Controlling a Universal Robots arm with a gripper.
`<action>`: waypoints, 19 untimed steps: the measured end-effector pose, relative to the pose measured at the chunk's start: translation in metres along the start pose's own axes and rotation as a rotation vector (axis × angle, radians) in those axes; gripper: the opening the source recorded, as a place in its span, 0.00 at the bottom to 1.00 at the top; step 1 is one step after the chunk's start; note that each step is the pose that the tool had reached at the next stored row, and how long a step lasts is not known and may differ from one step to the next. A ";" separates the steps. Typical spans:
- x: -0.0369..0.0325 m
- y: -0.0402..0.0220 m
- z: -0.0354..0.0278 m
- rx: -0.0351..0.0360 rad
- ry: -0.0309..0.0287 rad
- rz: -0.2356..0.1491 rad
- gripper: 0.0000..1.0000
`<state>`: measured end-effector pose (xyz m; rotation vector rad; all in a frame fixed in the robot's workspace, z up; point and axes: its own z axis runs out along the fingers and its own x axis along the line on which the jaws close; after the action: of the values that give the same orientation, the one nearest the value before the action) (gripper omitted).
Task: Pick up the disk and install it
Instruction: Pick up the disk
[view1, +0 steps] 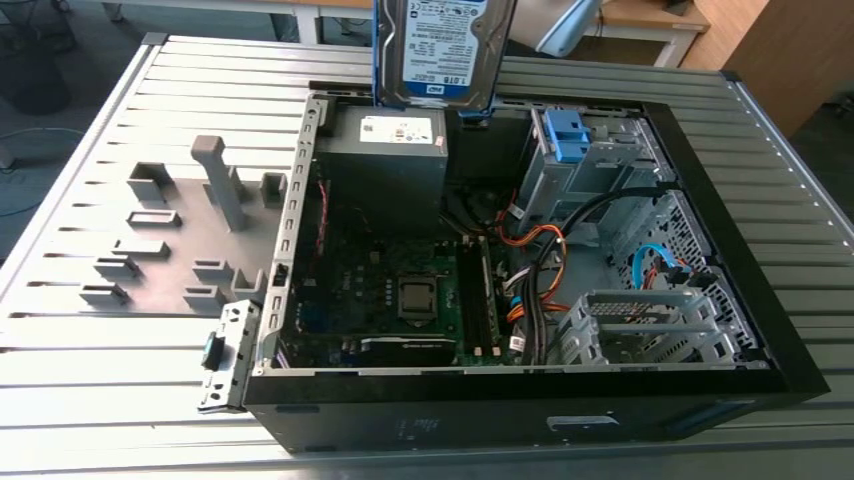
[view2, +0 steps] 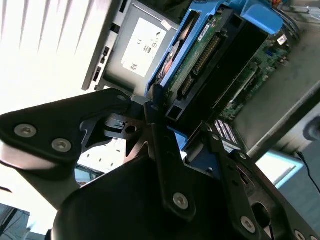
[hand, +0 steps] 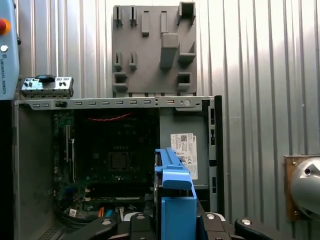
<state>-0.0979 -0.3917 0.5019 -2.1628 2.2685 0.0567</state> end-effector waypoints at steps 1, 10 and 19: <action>0.0014 -0.0001 -0.0001 -0.0003 -0.0061 0.000 0.36; 0.0141 -0.0007 -0.0003 -0.0010 -0.0253 -0.001 0.36; 0.0202 -0.0010 -0.0006 -0.0012 -0.0256 -0.001 0.36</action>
<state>-0.0979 -0.4119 0.5018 -2.1505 2.2548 0.0852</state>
